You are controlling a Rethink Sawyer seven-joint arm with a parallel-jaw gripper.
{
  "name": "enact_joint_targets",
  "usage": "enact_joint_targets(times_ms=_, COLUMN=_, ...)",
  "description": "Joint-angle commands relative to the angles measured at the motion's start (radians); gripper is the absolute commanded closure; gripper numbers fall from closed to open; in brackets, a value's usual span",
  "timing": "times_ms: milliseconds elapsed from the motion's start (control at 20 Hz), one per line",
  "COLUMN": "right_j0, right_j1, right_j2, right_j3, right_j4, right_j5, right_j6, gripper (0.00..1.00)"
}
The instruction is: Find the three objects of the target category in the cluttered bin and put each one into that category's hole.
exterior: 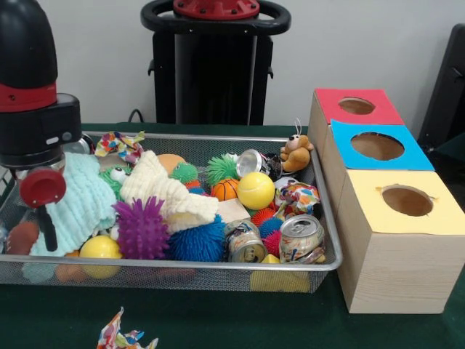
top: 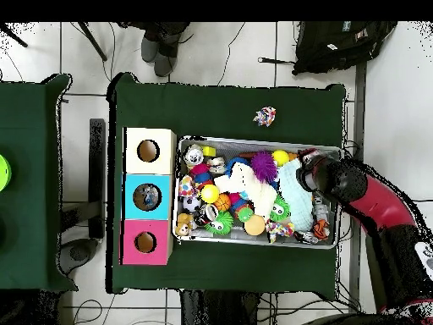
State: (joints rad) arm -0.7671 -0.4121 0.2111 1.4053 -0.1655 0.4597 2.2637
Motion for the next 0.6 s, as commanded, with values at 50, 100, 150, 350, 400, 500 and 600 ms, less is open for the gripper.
enact_joint_targets(times_ms=50, right_j0=0.013, right_j1=-0.011, right_j2=-0.063, right_j3=-0.061, right_j4=-0.09, right_j5=0.03, right_j6=-0.053, gripper=0.0)
enact_joint_targets(times_ms=100, right_j0=0.014, right_j1=-0.014, right_j2=-0.076, right_j3=-0.075, right_j4=-0.102, right_j5=0.036, right_j6=-0.056, gripper=0.0)
enact_joint_targets(times_ms=150, right_j0=0.015, right_j1=-0.017, right_j2=-0.084, right_j3=-0.084, right_j4=-0.112, right_j5=0.041, right_j6=-0.06, gripper=0.0)
enact_joint_targets(times_ms=350, right_j0=0.007, right_j1=-0.017, right_j2=-0.098, right_j3=-0.11, right_j4=-0.139, right_j5=0.055, right_j6=-0.074, gripper=0.0)
enact_joint_targets(times_ms=400, right_j0=0.004, right_j1=-0.015, right_j2=-0.098, right_j3=-0.115, right_j4=-0.142, right_j5=0.056, right_j6=-0.078, gripper=0.0)
enact_joint_targets(times_ms=500, right_j0=-0.002, right_j1=-0.011, right_j2=-0.1, right_j3=-0.123, right_j4=-0.151, right_j5=0.057, right_j6=-0.086, gripper=0.0)
enact_joint_targets(times_ms=600, right_j0=-0.008, right_j1=-0.006, right_j2=-0.095, right_j3=-0.133, right_j4=-0.154, right_j5=0.064, right_j6=-0.093, gripper=0.0)
